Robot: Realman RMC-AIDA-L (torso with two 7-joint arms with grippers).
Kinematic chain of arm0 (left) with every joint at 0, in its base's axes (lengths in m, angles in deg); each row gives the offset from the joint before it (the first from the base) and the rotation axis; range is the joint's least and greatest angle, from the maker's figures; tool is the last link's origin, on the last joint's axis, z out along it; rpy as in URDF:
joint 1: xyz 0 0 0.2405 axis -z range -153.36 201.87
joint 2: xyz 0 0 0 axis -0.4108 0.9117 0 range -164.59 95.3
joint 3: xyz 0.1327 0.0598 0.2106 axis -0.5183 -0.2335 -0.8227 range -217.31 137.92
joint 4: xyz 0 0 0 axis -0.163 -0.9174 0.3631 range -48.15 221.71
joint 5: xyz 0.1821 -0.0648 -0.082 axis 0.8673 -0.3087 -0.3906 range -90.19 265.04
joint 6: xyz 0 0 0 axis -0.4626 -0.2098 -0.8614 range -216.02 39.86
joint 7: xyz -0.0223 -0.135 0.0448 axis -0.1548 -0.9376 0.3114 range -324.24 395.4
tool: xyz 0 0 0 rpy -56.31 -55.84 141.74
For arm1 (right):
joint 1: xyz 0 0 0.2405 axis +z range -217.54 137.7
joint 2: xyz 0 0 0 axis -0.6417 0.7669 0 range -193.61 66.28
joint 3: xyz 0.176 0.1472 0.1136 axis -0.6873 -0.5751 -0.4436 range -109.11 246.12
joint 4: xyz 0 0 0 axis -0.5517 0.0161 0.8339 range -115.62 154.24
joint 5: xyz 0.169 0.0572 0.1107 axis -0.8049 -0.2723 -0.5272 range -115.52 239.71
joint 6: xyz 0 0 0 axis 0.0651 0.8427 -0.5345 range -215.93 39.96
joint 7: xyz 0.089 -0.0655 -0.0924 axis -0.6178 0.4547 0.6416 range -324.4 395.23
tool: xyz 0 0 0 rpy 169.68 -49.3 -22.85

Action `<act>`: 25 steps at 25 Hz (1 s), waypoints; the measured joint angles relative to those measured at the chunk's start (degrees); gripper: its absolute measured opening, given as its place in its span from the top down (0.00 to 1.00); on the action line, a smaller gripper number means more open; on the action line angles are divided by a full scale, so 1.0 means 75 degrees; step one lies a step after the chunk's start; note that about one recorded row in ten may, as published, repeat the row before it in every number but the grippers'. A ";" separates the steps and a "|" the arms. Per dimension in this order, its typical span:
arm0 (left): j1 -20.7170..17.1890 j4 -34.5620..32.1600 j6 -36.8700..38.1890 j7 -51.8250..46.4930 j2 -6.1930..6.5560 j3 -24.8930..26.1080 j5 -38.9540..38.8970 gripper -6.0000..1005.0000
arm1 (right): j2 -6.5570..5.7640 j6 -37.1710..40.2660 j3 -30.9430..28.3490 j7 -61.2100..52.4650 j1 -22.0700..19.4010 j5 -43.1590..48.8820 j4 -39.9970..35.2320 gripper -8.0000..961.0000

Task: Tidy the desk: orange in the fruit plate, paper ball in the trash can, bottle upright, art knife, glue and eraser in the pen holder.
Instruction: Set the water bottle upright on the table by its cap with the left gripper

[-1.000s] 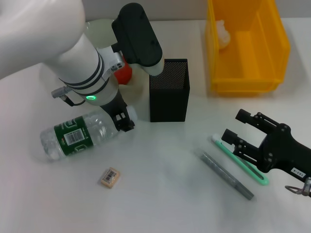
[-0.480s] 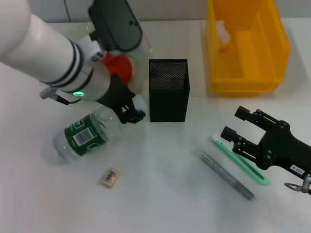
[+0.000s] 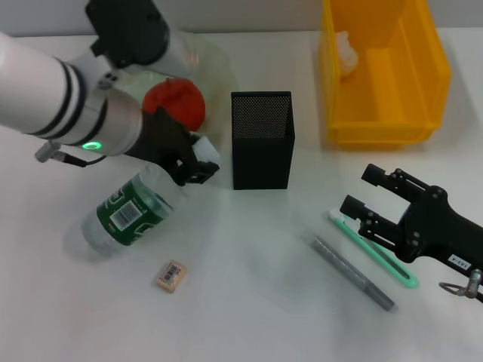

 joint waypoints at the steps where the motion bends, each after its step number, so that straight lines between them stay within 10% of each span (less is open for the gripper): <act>1: 0.0000 0.0000 0.0000 0.0000 0.0000 0.0000 0.0000 0.55 | 0.0000 0.0000 0.0000 0.0000 0.0000 0.0000 0.0000 0.28; 25: -0.1577 0.0028 -0.0906 0.2468 -0.0004 0.1710 -0.3378 0.55 | 0.0013 0.0018 -0.0001 0.0006 0.0067 0.0034 0.0171 0.28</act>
